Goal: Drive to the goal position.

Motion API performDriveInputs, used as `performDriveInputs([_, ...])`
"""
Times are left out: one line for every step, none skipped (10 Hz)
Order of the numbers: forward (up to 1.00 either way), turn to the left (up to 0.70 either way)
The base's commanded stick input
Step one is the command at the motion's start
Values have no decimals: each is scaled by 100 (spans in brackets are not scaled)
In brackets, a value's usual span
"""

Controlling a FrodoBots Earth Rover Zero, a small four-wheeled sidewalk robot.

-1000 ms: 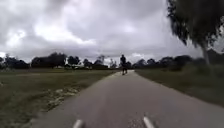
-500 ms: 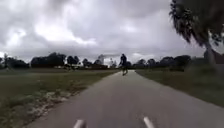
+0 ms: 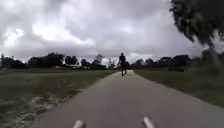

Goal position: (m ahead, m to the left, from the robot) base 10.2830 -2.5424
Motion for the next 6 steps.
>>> performDriveInputs([70,-8])
performDriveInputs([70,0])
performDriveInputs([70,0])
performDriveInputs([70,0])
performDriveInputs([70,-4])
performDriveInputs([70,-17])
